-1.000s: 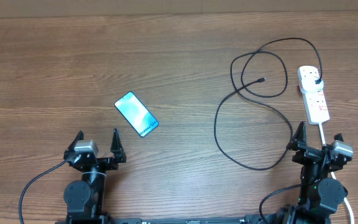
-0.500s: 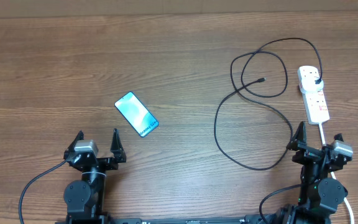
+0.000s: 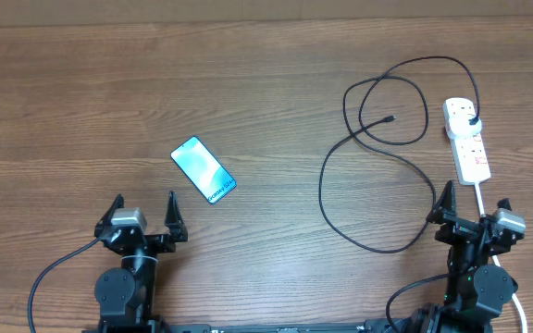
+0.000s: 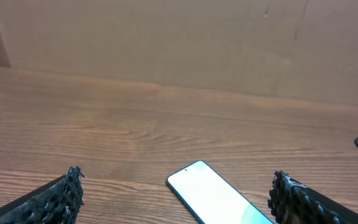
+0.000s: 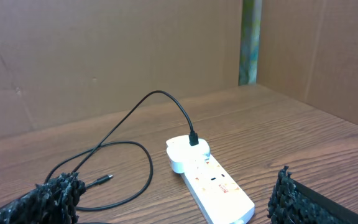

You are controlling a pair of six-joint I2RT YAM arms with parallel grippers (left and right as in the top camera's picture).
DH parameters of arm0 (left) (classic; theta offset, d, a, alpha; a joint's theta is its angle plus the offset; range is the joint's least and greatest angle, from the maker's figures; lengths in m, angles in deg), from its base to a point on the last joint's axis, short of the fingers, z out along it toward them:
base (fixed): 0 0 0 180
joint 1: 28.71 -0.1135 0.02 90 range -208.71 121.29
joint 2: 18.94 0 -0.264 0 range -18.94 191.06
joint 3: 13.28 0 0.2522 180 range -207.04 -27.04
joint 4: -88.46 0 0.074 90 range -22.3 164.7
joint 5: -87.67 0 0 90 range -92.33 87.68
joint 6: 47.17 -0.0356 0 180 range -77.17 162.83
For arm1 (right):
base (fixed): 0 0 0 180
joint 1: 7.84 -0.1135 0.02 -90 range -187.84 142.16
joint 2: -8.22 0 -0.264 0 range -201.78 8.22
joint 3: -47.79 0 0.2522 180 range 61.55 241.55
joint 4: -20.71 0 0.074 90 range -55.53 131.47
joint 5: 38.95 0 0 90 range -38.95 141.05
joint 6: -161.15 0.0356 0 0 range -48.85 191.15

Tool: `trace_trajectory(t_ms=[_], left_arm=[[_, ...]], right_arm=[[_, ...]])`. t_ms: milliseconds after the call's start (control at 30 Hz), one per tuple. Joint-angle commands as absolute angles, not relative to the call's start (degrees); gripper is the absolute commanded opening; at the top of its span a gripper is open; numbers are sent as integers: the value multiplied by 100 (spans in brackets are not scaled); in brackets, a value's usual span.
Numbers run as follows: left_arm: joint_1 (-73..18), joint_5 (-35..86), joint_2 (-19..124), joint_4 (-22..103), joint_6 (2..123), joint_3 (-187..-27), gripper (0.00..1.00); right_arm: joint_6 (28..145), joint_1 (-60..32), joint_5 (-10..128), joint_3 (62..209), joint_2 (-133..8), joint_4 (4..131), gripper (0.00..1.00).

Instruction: Plug charger to phone and switch on socket

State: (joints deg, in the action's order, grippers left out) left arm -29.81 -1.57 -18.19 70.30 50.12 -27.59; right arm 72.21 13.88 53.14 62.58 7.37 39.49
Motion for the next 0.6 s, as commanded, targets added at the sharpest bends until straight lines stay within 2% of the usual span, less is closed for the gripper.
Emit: trace_trajectory(t_ms=[0,100,267,567], left_arm=[[-2983,383,-1869,7143,5097,-2733,99],[-2983,986,-1869,7255,5189,-2790,100],[-2983,1281,-1869,7292,5749,-3153,100],[-2983,1235,-1410,6190,5744,-4488,100]], right_arm=[[7197,1414,5259,6197,805,3914,100],[7197,1414,5259,6199,805,3914,100],[7197,1414,5259,6197,805,3914,100],[7197,1414,5259,6197,805,3914,100]])
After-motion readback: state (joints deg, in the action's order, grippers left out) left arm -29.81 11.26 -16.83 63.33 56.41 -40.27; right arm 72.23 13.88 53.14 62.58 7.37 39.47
